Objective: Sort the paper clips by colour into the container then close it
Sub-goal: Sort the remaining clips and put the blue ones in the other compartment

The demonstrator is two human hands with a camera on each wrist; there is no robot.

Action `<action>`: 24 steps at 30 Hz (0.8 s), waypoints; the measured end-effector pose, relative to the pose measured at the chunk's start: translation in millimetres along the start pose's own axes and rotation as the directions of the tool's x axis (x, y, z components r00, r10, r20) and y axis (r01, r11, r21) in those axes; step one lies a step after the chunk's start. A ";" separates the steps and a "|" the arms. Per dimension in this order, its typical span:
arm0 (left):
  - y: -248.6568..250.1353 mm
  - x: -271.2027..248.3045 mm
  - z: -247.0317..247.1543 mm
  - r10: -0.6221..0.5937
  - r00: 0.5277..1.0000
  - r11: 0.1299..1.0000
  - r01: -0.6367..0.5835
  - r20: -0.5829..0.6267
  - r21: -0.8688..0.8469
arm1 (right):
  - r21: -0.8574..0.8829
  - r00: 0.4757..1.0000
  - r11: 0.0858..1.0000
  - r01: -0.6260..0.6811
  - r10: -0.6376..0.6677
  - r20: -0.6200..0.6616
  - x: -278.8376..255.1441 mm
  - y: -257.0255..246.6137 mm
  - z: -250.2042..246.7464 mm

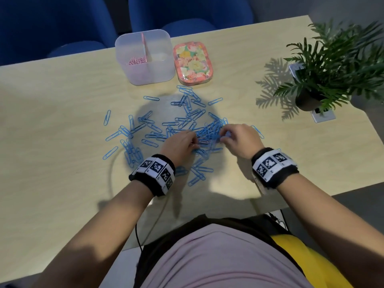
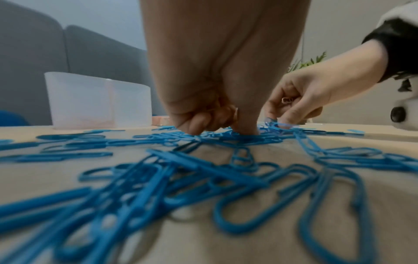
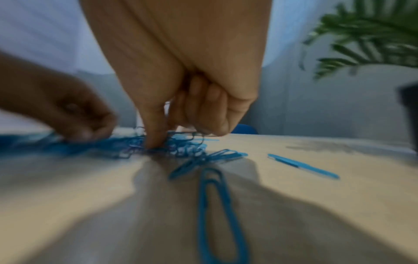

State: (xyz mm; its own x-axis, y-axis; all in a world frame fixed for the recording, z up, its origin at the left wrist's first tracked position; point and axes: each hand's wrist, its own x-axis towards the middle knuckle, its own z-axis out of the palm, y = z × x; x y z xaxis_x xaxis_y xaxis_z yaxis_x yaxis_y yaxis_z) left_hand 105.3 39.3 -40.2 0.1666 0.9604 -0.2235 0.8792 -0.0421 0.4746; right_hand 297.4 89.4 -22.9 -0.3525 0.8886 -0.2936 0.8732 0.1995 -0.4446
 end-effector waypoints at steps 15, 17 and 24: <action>-10.0 8.7 -27.8 -0.194 0.970 0.558 0.230 0.144 -0.797 | 0.055 0.997 0.998 -0.043 0.046 -0.057 -0.8 10.7 -5.8; -8.5 10.8 -28.8 -0.188 0.951 0.417 0.304 0.246 -0.856 | -0.019 1.000 1.000 -0.019 0.018 -0.015 -3.1 8.3 0.7; -1.9 13.5 -30.4 -0.135 0.896 0.179 0.442 0.423 -0.879 | -0.052 1.000 0.999 0.009 -0.009 -0.002 3.8 4.1 10.3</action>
State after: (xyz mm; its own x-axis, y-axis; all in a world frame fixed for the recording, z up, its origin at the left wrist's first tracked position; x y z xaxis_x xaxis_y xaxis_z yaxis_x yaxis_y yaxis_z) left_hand 92.3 60.7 -18.2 0.2198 0.7493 -0.6247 -0.1612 0.6594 0.7343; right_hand 296.1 89.4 -34.6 -0.3598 0.8877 -0.2873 0.8862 0.2288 -0.4029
